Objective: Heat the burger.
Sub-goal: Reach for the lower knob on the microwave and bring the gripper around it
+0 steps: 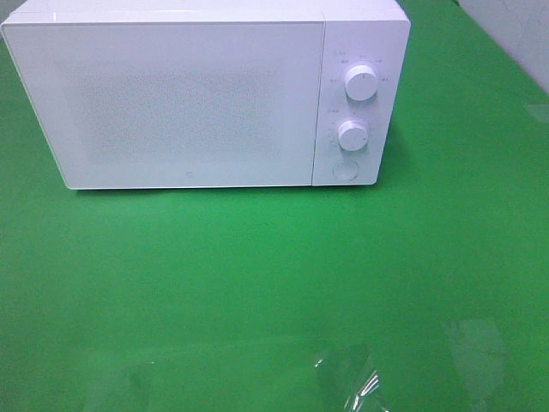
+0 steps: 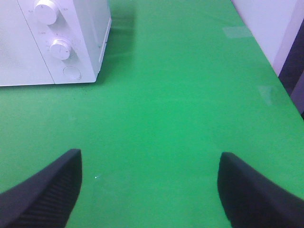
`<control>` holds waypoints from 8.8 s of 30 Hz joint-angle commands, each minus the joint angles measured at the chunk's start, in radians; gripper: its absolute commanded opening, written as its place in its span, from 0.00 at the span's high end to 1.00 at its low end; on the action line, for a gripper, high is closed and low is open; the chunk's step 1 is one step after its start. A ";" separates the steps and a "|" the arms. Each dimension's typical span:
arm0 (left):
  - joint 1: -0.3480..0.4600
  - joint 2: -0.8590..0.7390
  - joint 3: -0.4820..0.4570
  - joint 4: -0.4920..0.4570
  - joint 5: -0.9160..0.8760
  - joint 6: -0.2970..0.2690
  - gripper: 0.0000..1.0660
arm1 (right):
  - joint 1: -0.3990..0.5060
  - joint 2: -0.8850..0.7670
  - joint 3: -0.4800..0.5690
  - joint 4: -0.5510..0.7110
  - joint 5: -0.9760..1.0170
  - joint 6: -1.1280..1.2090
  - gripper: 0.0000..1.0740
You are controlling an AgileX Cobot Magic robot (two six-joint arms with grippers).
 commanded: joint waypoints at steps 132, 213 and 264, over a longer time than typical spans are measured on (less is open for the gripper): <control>0.002 -0.023 0.001 -0.001 -0.003 -0.005 0.09 | 0.581 2.014 -0.243 0.835 -2.207 -0.500 0.30; 0.002 -0.017 0.001 0.007 -0.003 -0.005 0.09 | 0.514 2.108 -0.337 0.703 -2.208 -0.408 1.00; 0.002 -0.017 0.001 0.007 -0.003 -0.005 0.09 | 0.514 2.108 -0.337 0.501 -2.317 1.240 1.00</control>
